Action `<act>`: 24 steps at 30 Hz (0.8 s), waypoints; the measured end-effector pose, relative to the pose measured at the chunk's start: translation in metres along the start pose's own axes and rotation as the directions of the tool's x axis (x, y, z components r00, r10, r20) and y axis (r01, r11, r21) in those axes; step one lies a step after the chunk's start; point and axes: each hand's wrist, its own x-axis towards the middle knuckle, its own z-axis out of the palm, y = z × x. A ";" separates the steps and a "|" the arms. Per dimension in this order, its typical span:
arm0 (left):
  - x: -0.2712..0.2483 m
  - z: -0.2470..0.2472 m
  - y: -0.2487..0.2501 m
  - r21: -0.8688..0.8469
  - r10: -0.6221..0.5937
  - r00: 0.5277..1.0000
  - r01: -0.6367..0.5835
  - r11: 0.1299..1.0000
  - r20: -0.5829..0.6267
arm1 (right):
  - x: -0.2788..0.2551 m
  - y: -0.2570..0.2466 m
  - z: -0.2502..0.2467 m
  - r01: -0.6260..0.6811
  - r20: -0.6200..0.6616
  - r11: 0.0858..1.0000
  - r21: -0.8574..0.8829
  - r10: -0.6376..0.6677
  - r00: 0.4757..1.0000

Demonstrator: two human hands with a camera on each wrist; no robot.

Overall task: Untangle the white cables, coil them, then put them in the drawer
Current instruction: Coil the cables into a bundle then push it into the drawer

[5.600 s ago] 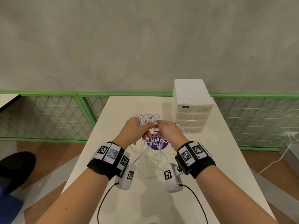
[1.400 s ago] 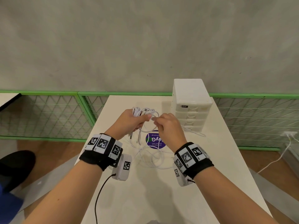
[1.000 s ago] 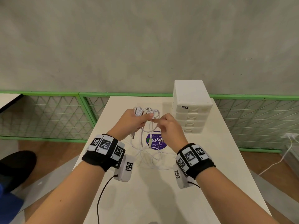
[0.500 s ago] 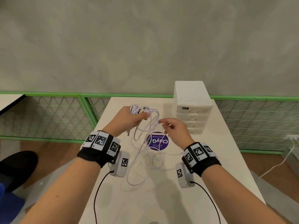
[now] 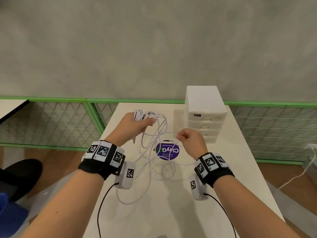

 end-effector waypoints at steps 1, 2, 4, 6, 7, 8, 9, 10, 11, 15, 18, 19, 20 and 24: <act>0.000 -0.001 -0.001 -0.006 -0.005 1.000 0.005 1.000 -0.005 | 0.000 0.007 -0.001 -0.036 0.000 0.998 -0.053 0.036 0.999; 0.000 -0.002 -0.002 -0.016 -0.012 1.000 0.012 1.000 -0.013 | 0.000 0.014 -0.002 -0.077 -0.003 0.991 -0.106 0.077 0.997; 0.000 -0.005 -0.002 -0.053 -0.030 0.999 0.028 0.998 -0.033 | 0.000 0.031 -0.005 -0.169 -0.016 0.963 -0.211 0.170 0.985; 0.000 -0.007 -0.003 -0.076 -0.038 0.998 0.035 0.996 -0.046 | -0.003 0.046 -0.008 -0.261 -0.009 0.914 -0.311 0.272 0.962; 0.000 -0.008 -0.004 -0.085 -0.040 0.998 0.036 0.996 -0.052 | -0.004 0.055 -0.010 -0.302 0.004 0.877 -0.373 0.327 0.945; -0.001 -0.009 -0.005 -0.104 -0.041 0.997 0.035 0.994 -0.060 | -0.006 0.062 -0.012 -0.334 0.012 0.836 -0.434 0.377 0.926; 0.000 -0.010 -0.006 -0.132 -0.041 0.997 0.032 0.991 -0.070 | -0.009 0.069 -0.014 -0.363 0.010 0.795 -0.486 0.420 0.907; 0.000 -0.012 -0.007 -0.159 -0.038 0.996 0.025 0.987 -0.080 | -0.012 0.076 -0.016 -0.389 0.006 0.756 -0.526 0.460 0.888; 0.000 -0.014 -0.008 -0.180 -0.036 0.995 0.020 0.984 -0.089 | -0.015 0.084 -0.017 -0.400 0.008 0.728 -0.557 0.486 0.874; 0.000 -0.018 -0.008 -0.239 -0.027 0.994 0.000 0.971 -0.109 | -0.039 0.104 -0.025 -0.270 0.121 0.586 -0.764 0.541 0.832; 0.000 -0.021 -0.004 -0.294 -0.014 0.989 -0.030 0.955 -0.145 | -0.061 0.112 -0.030 -0.124 0.191 0.492 -0.861 0.540 0.820; 0.001 -0.022 -0.003 -0.315 -0.007 0.986 -0.046 0.948 -0.166 | -0.067 0.113 -0.032 -0.119 0.193 0.474 -0.872 0.557 0.808; 0.001 -0.024 -0.001 -0.331 -0.002 0.982 -0.062 0.942 -0.188 | -0.070 0.114 -0.032 -0.127 0.193 0.473 -0.872 0.570 0.799; 0.001 -0.025 0.002 -0.354 0.007 0.979 -0.081 0.932 -0.206 | -0.069 0.111 -0.026 -0.185 0.182 0.493 -0.850 0.604 0.776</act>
